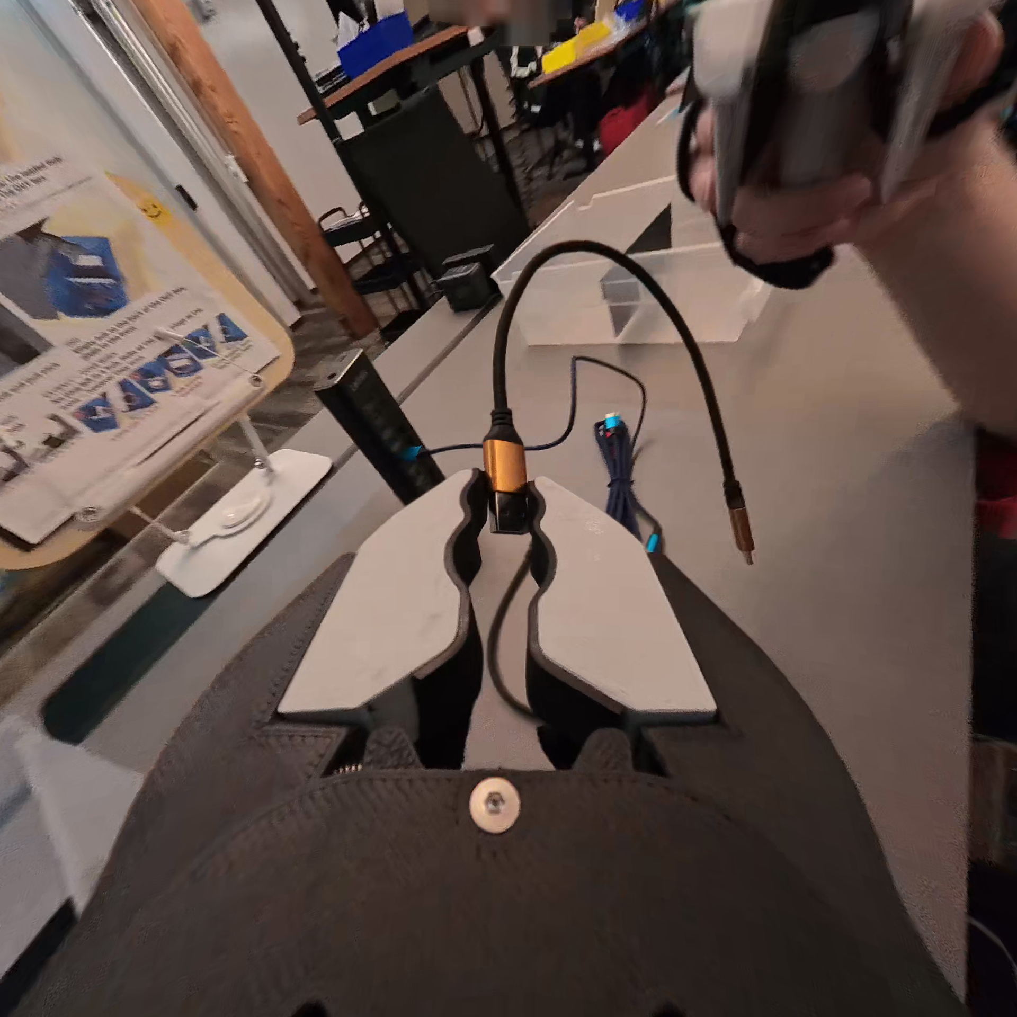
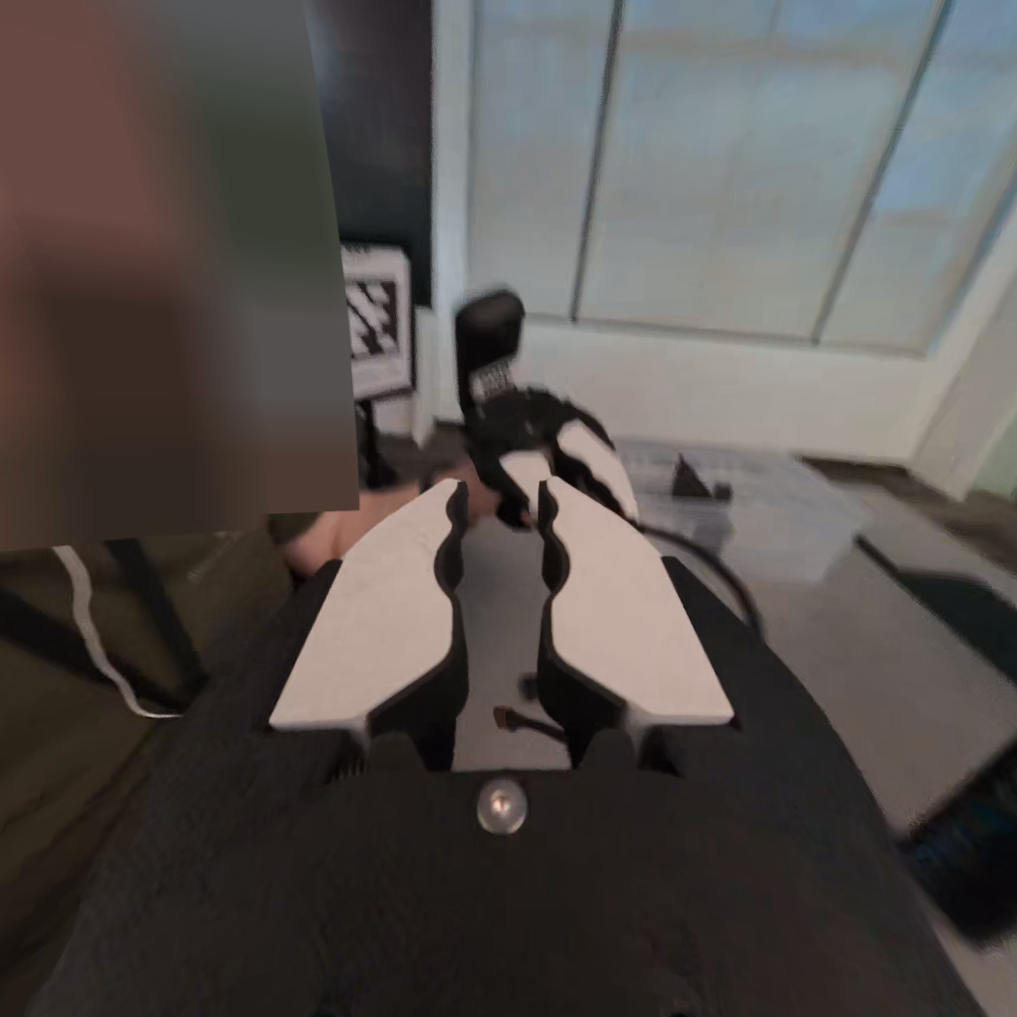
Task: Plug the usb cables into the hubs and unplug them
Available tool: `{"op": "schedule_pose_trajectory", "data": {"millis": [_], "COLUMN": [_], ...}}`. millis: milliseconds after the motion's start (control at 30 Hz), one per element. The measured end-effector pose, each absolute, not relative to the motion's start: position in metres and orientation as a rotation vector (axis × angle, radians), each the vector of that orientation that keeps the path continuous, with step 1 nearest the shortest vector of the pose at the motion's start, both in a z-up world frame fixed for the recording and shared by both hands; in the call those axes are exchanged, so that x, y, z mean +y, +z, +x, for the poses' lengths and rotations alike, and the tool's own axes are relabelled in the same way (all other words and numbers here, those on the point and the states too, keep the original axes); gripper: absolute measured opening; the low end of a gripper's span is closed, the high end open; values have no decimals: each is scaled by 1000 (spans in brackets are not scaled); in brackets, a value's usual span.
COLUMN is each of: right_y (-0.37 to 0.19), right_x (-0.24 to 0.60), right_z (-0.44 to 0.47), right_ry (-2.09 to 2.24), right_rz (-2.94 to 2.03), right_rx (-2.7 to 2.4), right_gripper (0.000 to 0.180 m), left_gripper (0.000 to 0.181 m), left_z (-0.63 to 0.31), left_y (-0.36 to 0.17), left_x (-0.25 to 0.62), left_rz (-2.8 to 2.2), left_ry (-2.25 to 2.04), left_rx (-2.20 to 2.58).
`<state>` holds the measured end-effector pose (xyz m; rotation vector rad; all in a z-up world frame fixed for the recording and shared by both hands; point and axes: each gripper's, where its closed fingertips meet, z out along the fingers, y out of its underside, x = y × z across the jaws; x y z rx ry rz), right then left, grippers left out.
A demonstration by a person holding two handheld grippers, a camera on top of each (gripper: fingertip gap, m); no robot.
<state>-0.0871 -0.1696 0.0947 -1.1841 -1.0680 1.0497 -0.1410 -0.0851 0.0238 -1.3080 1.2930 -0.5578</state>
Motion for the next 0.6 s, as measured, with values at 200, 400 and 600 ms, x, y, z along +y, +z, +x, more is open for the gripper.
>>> {"op": "schedule_pose_trajectory", "data": {"millis": [200,400,600], "right_y": [42,47,60], "right_x": [-115,-104,-114], "right_z": [-133,-136,-121], "right_ry": [857,1293,1776], "right_rz": [-1576,-1490,-1366], "right_rx": [-679,-502,-426], "right_gripper": [24,21,7], "left_gripper": [12,12,34], "left_z": [-131,-124,-121], "left_y": [31,29,44], "left_x": [-94,-113,-123], "left_rz": [-1280,-1238,-1213], "left_ry": [-501,-582,-721], "left_rx": [1308,1384,1297]}}
